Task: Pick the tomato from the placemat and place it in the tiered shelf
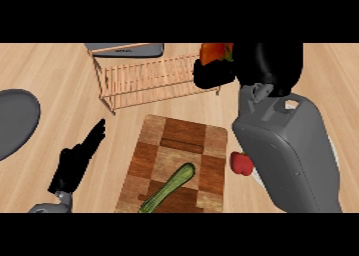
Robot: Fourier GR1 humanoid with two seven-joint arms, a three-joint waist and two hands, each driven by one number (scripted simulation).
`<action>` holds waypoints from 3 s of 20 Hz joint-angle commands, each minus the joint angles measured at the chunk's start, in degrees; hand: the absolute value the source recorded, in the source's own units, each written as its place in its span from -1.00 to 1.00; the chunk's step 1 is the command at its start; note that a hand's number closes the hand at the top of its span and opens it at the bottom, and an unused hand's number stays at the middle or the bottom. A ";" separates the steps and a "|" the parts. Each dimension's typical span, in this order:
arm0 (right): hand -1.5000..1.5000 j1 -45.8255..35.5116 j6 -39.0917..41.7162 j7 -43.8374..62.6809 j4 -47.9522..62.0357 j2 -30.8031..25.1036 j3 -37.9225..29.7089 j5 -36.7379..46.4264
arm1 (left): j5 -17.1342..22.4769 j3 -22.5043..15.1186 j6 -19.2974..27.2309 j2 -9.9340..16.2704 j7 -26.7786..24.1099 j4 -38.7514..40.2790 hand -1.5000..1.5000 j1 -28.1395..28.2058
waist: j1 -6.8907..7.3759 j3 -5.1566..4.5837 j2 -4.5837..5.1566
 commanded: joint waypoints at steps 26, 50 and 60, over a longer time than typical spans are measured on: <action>-1.00 -24.40 -28.82 -27.45 64.10 0.27 -29.43 -20.34 | -1.52 -1.82 -1.58 -1.02 0.21 0.02 0.00 -3.30 | 4.81 0.28 1.95; -1.00 -18.29 -54.36 -43.89 57.61 -9.03 -42.18 -36.70 | -0.96 1.71 0.94 -0.74 -0.43 0.38 0.00 0.43 | -2.05 0.04 -0.67; -1.00 4.02 -32.00 -41.29 31.54 -13.98 -37.63 -42.92 | 0.82 3.67 -1.20 1.10 0.09 -0.10 0.00 1.25 | -3.34 0.04 -0.98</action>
